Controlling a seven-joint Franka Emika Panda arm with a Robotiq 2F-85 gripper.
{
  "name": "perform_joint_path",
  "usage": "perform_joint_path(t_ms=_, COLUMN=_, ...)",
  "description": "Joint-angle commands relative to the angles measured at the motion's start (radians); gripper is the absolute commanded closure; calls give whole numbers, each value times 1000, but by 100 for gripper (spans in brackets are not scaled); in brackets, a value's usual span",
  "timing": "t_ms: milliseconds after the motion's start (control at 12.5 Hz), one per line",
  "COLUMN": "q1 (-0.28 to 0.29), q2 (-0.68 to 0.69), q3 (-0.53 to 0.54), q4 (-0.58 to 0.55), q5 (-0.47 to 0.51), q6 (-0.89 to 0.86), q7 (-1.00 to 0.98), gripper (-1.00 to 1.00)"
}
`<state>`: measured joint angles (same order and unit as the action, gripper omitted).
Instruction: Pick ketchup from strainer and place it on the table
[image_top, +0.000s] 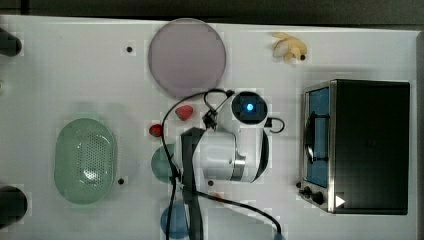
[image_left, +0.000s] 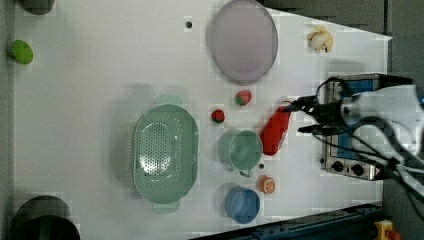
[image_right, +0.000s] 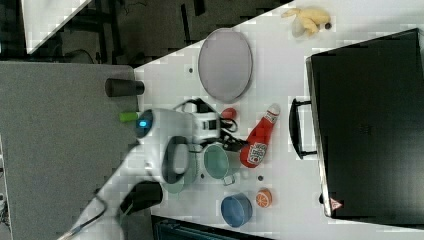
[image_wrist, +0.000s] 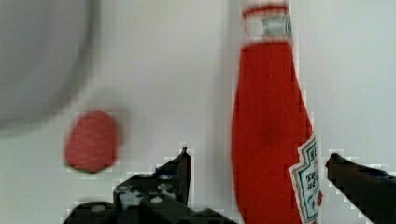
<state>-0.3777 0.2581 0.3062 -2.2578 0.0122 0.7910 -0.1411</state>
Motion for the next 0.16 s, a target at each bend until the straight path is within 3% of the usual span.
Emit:
perform_joint_path(t_ms=80, q1=-9, q2=-135, q3=12, q4=153, q5=2, q6=-112, q7=-4, gripper=-100)
perform_joint_path(t_ms=160, q1=-9, q2=-156, q3=13, q4=205, q5=2, q6=-181, q7=22, gripper=-100)
